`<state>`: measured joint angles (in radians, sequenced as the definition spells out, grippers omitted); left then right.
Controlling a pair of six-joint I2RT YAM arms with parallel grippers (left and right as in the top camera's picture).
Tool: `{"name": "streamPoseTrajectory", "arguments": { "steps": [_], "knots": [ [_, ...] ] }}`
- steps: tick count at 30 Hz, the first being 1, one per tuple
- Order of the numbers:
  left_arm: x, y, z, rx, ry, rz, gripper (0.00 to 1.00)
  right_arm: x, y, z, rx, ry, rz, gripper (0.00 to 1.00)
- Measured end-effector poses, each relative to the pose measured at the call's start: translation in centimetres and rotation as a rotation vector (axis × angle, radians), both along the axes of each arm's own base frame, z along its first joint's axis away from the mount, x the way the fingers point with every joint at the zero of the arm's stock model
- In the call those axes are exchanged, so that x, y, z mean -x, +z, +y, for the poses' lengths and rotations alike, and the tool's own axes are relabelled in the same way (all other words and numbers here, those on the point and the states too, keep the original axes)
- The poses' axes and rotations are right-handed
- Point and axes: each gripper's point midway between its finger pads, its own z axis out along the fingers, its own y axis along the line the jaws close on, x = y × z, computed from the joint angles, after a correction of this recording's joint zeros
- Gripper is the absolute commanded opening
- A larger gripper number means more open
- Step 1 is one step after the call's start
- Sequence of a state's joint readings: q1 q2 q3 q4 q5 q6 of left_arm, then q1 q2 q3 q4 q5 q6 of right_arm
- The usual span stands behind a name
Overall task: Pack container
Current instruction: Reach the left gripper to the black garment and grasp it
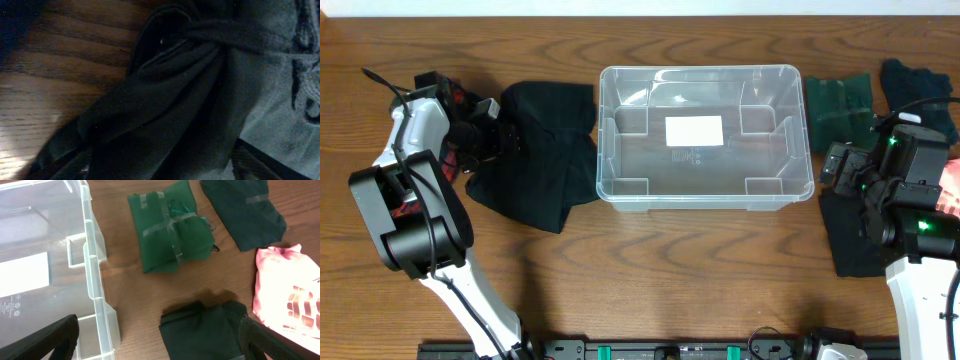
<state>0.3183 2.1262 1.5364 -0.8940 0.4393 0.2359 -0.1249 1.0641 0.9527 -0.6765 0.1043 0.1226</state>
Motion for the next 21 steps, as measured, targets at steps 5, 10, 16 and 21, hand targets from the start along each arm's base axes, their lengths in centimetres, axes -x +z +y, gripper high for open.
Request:
{"name": "streamPoseTrajectory", "arguments": {
  "steps": [5, 10, 16, 21],
  "knots": [
    [0.16, 0.07, -0.26, 0.013, 0.002, 0.007, 0.57, 0.0, -0.01, 0.01, 0.0, 0.0, 0.0, 0.99],
    [0.17, 0.18, -0.38, 0.022, 0.001, 0.007, 0.43, -0.01, -0.02, 0.01, 0.0, 0.0, 0.001, 0.99],
    [0.15, 0.35, -0.51, 0.03, 0.0, 0.007, 0.27, 0.02, -0.05, 0.01, -0.001, 0.0, 0.002, 0.99],
    [0.18, 0.52, -0.51, 0.031, 0.002, 0.011, 0.06, 0.06, -0.09, 0.01, -0.001, 0.0, 0.005, 0.99]
  ]
}}
